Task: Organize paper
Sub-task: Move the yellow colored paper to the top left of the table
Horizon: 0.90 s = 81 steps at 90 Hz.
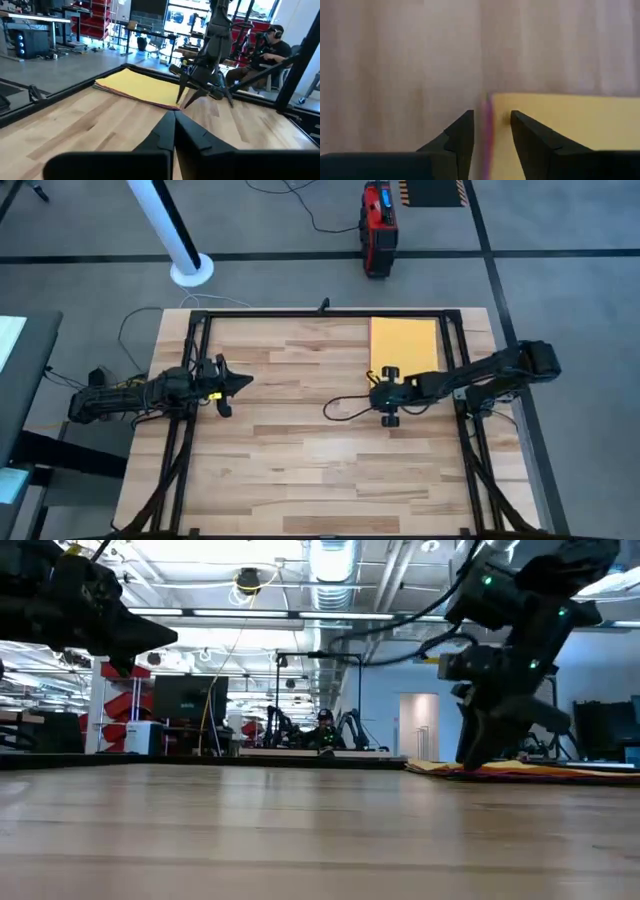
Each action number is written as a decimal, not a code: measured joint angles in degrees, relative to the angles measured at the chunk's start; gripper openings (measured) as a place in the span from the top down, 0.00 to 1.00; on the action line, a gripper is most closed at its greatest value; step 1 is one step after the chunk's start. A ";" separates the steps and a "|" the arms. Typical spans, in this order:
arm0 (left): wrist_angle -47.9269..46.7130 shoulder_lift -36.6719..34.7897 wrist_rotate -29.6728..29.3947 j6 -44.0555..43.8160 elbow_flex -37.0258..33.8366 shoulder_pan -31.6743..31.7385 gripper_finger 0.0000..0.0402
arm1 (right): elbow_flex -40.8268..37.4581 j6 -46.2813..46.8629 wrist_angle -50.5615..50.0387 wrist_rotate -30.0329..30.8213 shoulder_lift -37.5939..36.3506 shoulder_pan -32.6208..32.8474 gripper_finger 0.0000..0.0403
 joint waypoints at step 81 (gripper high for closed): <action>-0.09 0.00 -0.10 0.47 -0.09 -0.01 1.00 | 1.83 -0.71 -6.74 2.34 0.26 -1.49 0.78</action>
